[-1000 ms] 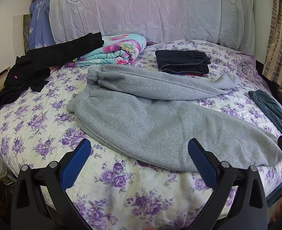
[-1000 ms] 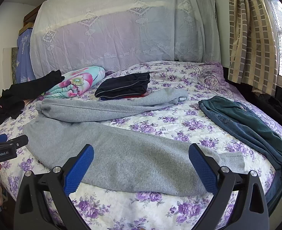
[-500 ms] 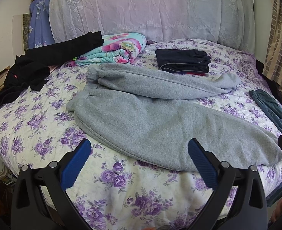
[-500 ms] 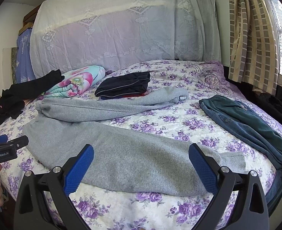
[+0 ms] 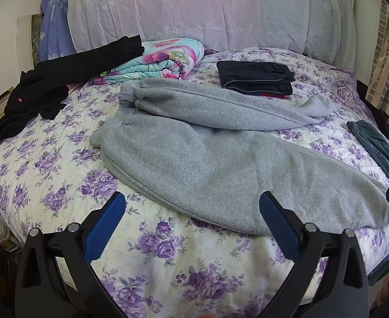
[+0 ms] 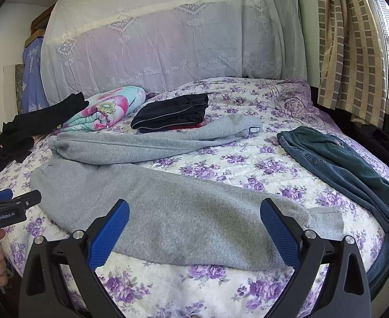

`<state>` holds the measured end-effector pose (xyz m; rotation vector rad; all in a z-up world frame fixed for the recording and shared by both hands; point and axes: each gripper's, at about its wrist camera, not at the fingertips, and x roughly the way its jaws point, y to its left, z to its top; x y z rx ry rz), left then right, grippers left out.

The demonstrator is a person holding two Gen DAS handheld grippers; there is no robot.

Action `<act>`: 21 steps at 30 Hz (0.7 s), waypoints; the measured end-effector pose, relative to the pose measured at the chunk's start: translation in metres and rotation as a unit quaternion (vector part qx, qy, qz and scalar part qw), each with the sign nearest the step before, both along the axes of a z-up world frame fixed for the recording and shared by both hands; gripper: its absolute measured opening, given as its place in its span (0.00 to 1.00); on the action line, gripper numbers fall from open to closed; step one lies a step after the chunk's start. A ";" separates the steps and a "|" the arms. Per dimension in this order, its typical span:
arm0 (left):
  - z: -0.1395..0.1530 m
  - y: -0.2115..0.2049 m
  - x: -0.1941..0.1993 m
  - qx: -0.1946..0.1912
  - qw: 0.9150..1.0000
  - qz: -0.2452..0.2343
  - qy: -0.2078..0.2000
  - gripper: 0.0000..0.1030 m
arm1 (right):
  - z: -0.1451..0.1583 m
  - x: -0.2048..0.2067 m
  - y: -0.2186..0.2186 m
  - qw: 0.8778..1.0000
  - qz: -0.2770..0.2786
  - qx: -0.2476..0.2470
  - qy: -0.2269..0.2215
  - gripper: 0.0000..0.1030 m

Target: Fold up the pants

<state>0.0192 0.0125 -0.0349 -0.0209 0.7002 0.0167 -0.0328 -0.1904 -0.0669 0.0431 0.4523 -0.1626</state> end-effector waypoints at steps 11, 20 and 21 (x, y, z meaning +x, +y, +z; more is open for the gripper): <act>-0.009 0.026 0.020 -0.003 1.000 0.008 0.004 0.96 | 0.007 0.010 -0.023 1.000 -0.003 -0.013 -0.020 0.97; 0.013 0.095 0.097 -0.058 0.998 0.017 0.030 0.96 | 0.021 0.042 -0.076 1.000 -0.016 0.021 -0.014 0.97; 0.015 0.099 0.114 -0.072 0.997 0.011 0.037 0.96 | 0.021 0.047 -0.081 0.999 -0.016 0.037 -0.015 0.97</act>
